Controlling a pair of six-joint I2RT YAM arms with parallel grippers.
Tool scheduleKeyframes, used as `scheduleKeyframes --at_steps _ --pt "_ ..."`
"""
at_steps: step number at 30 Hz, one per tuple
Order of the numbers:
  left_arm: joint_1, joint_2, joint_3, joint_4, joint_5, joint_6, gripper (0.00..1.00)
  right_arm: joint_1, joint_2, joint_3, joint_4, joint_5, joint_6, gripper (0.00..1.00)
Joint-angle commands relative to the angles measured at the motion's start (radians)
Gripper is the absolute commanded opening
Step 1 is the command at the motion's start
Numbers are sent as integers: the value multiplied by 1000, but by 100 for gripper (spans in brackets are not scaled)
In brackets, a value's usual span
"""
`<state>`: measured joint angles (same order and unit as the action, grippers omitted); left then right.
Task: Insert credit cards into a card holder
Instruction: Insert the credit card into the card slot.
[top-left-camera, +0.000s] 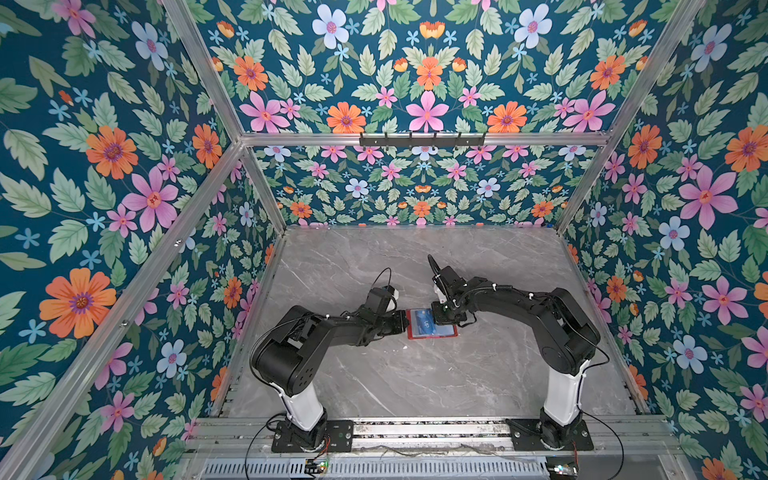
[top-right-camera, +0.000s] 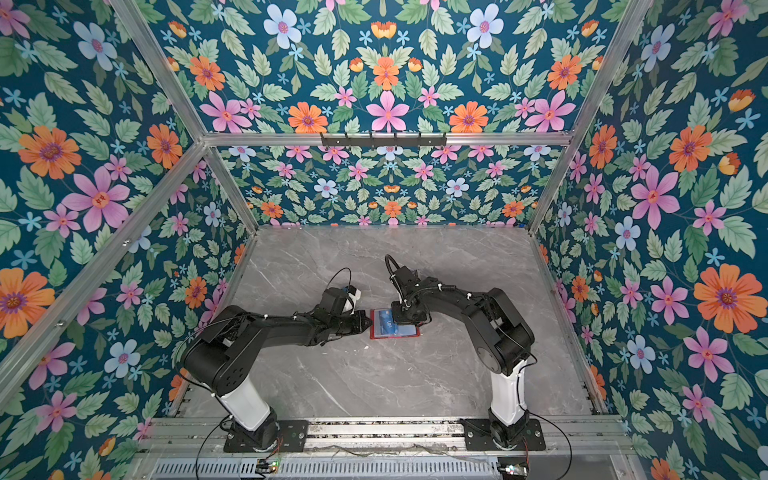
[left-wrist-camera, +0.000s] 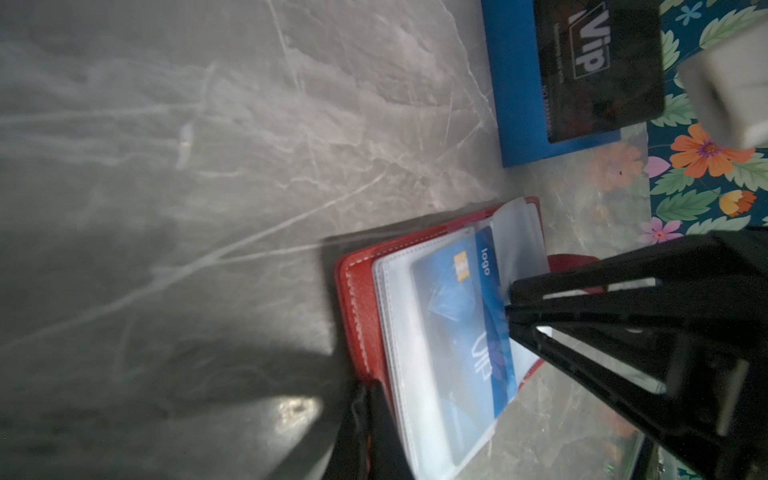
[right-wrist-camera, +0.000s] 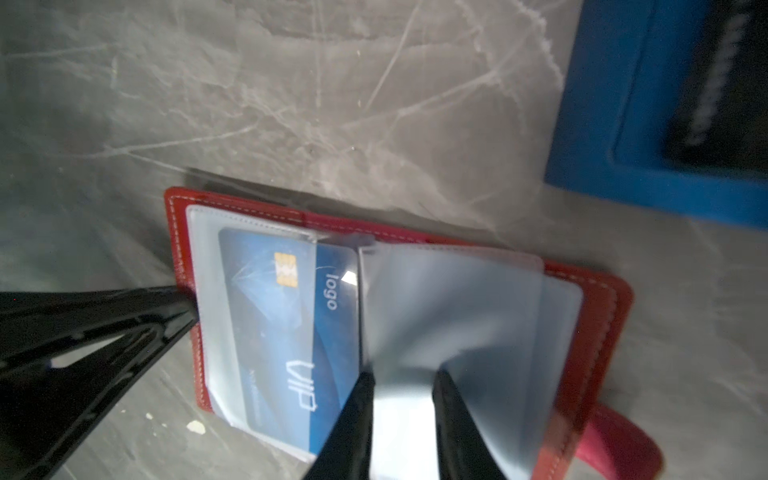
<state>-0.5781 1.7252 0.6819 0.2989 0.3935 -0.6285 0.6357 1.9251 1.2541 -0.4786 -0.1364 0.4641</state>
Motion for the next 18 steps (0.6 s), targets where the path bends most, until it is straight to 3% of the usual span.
scheduleKeyframes --at_steps 1,18 --pt "-3 7 -7 -124 -21 6 0 6 24 0 -66 13 -13 30" --pt "-5 2 -11 -126 -24 8 0 30 30 26 -100 52 -21 43"
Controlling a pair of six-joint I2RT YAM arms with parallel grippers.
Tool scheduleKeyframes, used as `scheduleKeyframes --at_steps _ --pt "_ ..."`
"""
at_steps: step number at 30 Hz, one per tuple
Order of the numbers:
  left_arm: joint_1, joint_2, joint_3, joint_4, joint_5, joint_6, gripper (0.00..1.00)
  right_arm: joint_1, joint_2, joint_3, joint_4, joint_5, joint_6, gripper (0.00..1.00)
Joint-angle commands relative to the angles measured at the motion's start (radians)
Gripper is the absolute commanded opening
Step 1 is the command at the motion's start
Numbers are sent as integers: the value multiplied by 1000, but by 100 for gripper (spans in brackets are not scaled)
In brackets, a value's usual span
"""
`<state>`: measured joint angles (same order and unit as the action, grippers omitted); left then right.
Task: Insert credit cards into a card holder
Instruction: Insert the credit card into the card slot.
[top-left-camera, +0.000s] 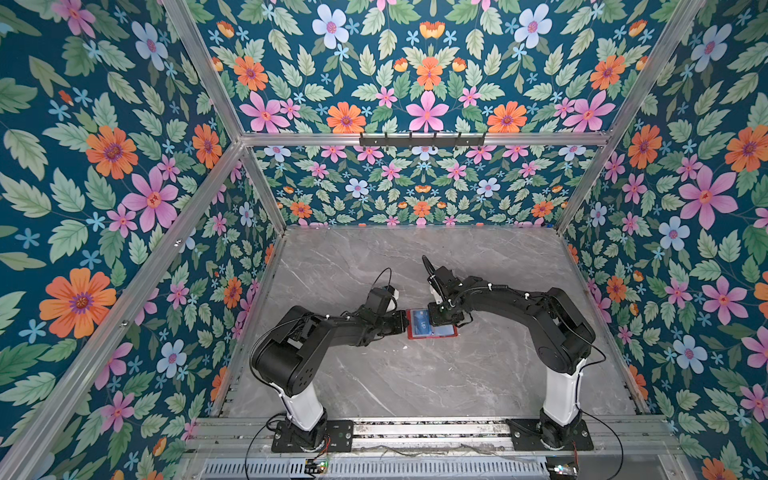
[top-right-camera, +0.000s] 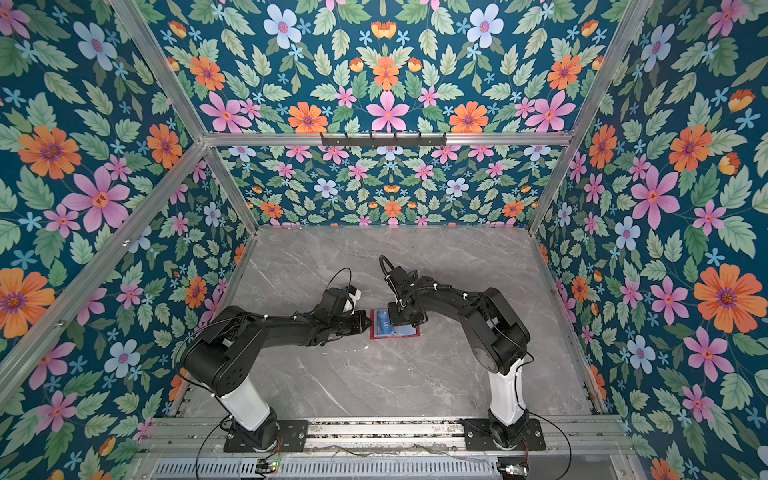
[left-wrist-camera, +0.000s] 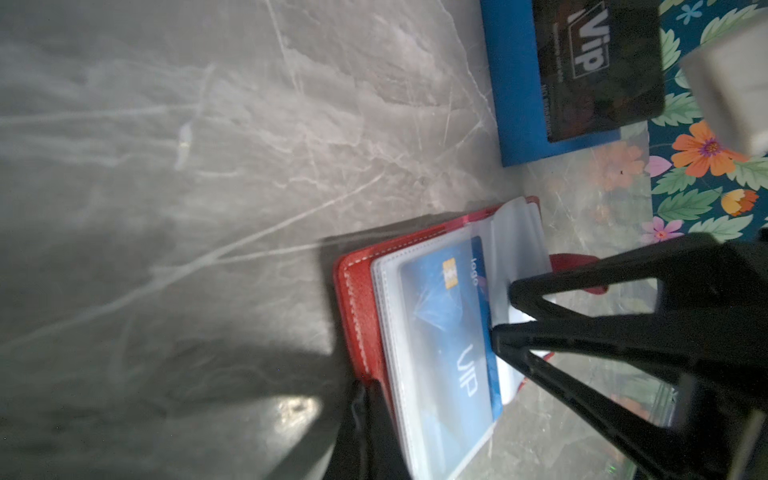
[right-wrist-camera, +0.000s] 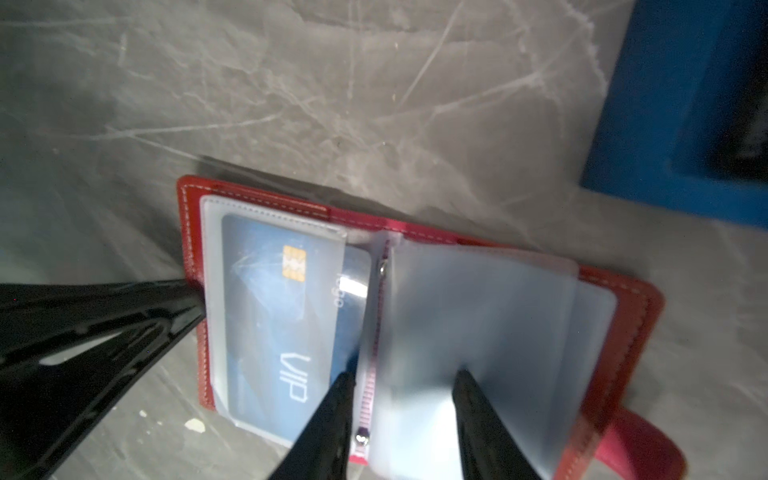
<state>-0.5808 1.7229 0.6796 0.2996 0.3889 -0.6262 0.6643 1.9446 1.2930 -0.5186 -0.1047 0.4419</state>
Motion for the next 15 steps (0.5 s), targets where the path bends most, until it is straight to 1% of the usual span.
scheduleKeyframes --at_steps 1,5,10,13,15 --pt "-3 3 -9 -126 -19 5 0 4 1 -13 -60 29 8 43" --pt "-3 1 -9 -128 -21 6 0 4 -63 -35 -43 73 35 43" --pt "-2 2 -9 -129 -23 8 0 4 -117 -48 -20 46 43 42" --pt "-2 1 -11 -130 -25 7 0 4 -109 -40 -17 17 44 38" --pt "-3 1 -12 -129 -25 7 0 4 -94 -32 -19 2 45 31"
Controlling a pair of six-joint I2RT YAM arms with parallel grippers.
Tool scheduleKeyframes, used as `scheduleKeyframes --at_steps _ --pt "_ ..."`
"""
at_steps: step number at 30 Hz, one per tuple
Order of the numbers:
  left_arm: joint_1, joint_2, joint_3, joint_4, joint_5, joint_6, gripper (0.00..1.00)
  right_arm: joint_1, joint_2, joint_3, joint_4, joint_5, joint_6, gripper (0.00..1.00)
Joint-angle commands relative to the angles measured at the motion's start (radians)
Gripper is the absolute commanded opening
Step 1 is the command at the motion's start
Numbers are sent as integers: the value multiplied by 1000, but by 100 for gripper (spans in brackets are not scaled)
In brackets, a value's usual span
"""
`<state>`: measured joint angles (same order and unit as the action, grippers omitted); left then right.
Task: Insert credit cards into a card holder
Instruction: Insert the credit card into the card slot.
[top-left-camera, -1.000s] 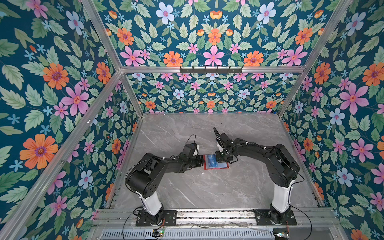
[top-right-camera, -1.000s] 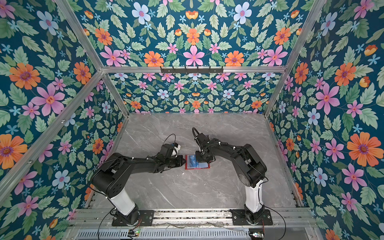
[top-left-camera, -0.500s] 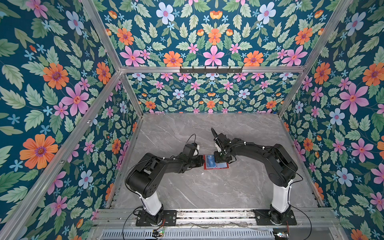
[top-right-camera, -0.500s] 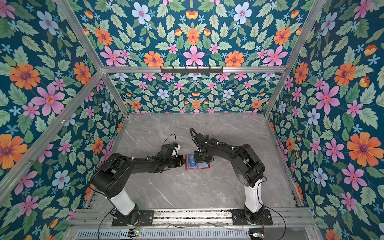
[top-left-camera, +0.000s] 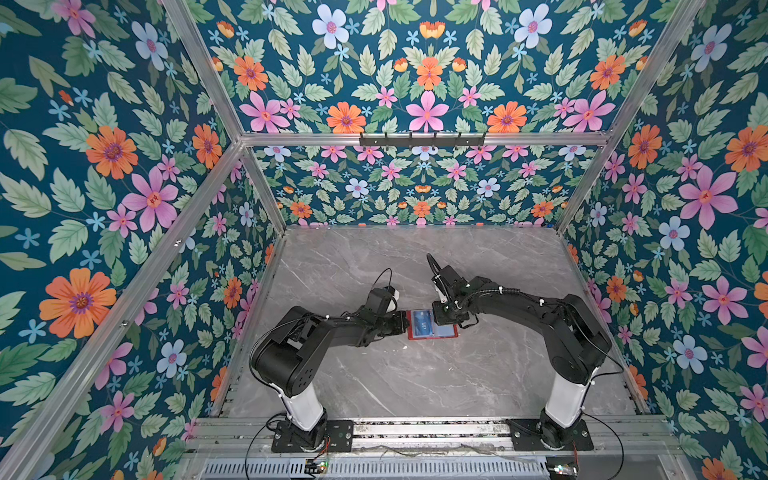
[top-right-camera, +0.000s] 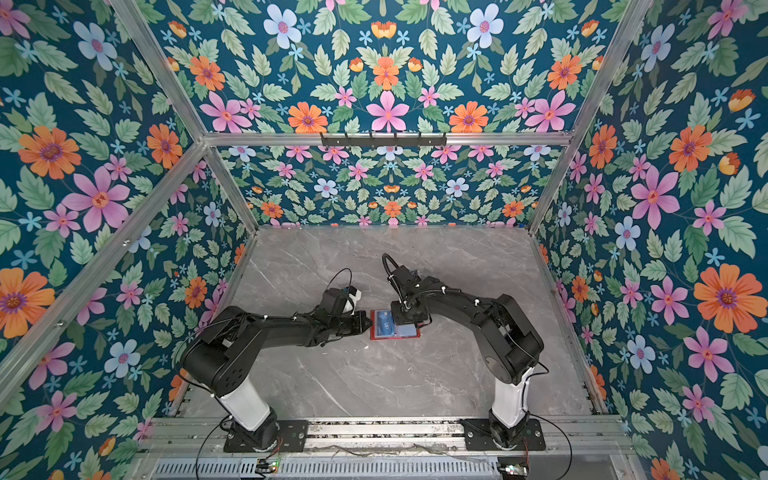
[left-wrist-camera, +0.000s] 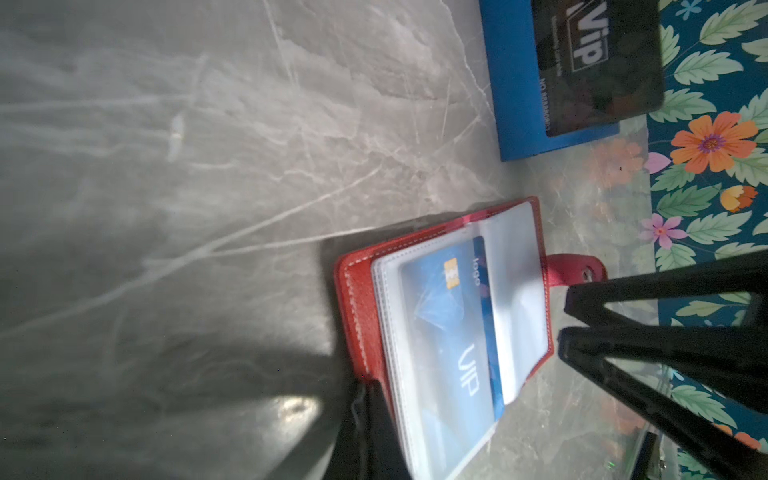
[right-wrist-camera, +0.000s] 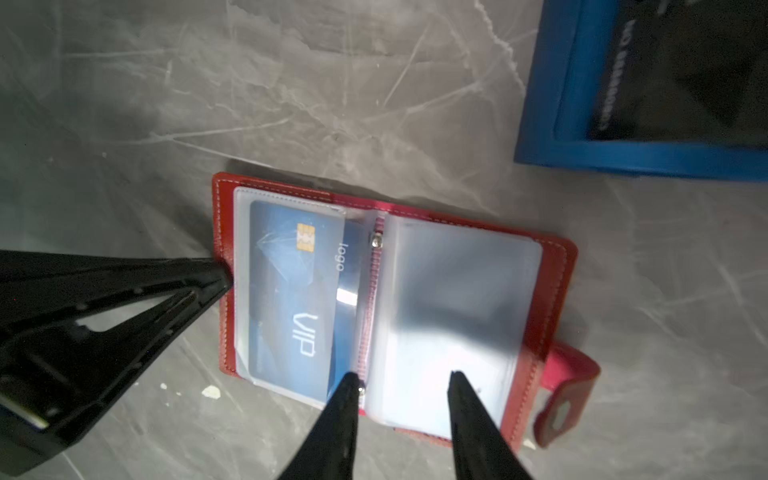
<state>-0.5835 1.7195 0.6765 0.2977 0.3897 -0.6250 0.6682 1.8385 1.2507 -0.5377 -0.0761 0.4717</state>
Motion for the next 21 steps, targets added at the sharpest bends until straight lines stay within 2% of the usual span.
scheduleKeyframes --at_steps 1,4,8,17,21 --pt "-1 5 -9 -128 -26 7 0 1 22 17 1 -33 18 26" --pt "0 6 -8 -128 -26 8 0 2 50 34 -3 -45 25 15" --pt "-1 8 -8 -126 -25 7 0 3 79 53 -12 -46 34 9" --pt "-1 5 -12 -122 -22 8 0 6 130 86 -31 -51 42 7" --pt "0 10 -12 -120 -18 8 0 8 140 88 -31 -59 40 11"
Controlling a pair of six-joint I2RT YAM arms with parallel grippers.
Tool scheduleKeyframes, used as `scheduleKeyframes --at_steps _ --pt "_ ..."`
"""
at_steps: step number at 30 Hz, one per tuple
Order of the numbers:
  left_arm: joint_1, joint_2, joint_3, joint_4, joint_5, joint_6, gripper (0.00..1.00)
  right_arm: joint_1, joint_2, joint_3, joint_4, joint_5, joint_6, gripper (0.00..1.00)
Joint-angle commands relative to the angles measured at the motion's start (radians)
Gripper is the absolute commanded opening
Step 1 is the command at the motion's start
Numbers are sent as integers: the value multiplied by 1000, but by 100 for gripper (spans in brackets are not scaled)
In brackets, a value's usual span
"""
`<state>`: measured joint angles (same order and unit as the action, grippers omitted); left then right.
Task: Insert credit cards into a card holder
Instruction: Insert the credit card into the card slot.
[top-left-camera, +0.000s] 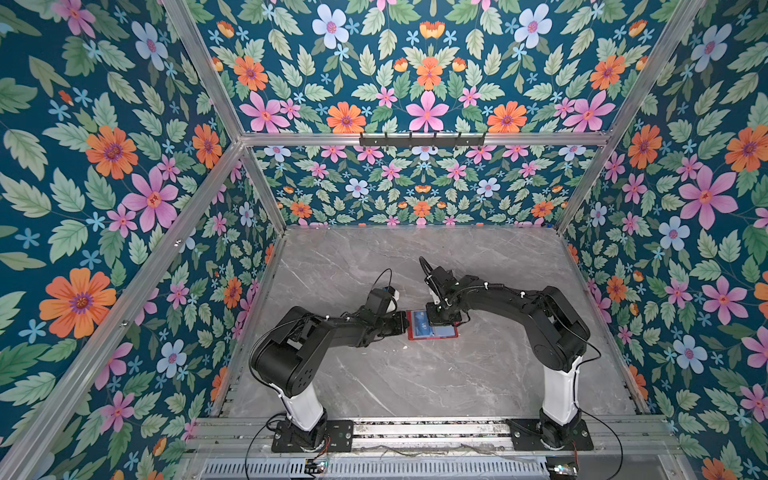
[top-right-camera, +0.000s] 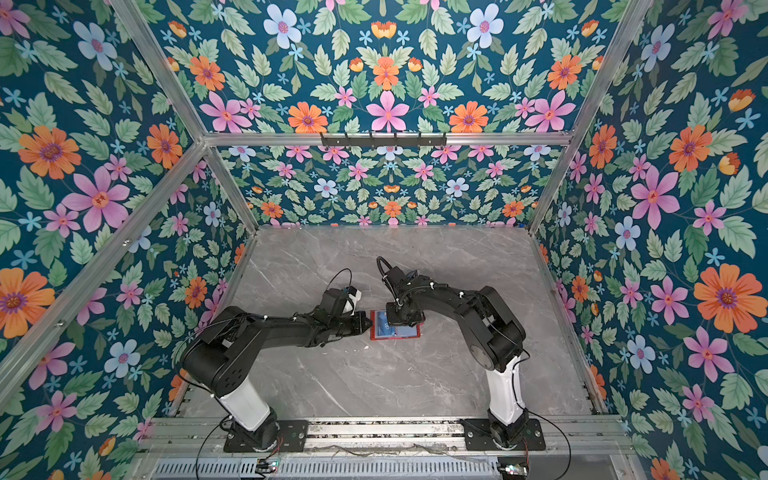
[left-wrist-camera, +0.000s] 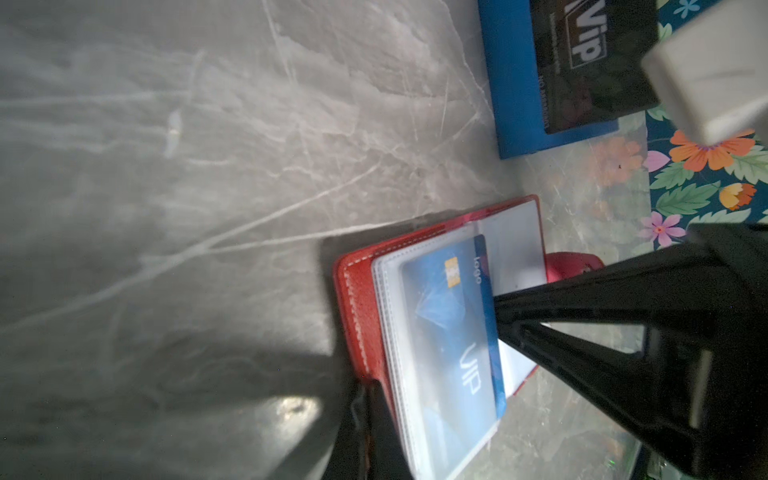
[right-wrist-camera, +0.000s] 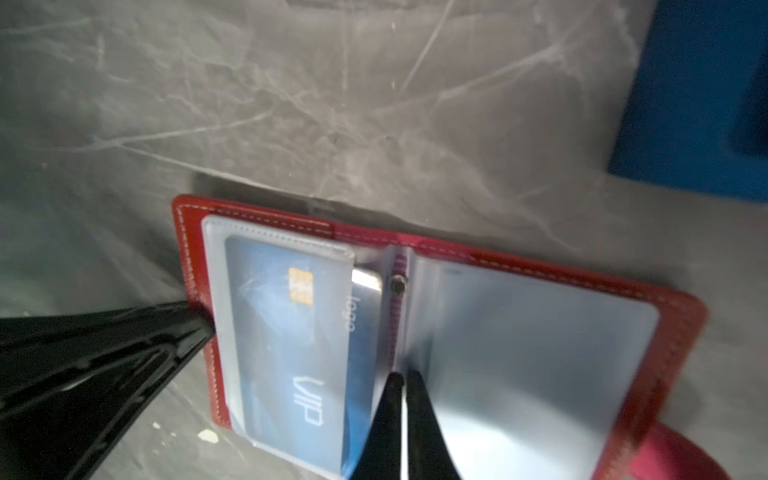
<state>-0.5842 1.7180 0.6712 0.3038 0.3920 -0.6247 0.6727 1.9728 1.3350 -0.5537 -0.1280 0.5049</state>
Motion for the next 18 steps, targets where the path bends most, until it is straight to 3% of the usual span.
scheduleKeyframes --at_steps 1,4,12,18 --pt "0 12 -6 -126 -19 8 0 4 7 5 -14 -10 7 13" --pt "0 13 -6 -125 -17 8 0 5 8 2 -10 -18 6 21" --pt "0 -3 -6 -131 -24 9 0 5 -12 -11 2 -21 8 25" --pt "0 -71 12 -174 -77 32 19 3 -107 -74 56 18 35 25"
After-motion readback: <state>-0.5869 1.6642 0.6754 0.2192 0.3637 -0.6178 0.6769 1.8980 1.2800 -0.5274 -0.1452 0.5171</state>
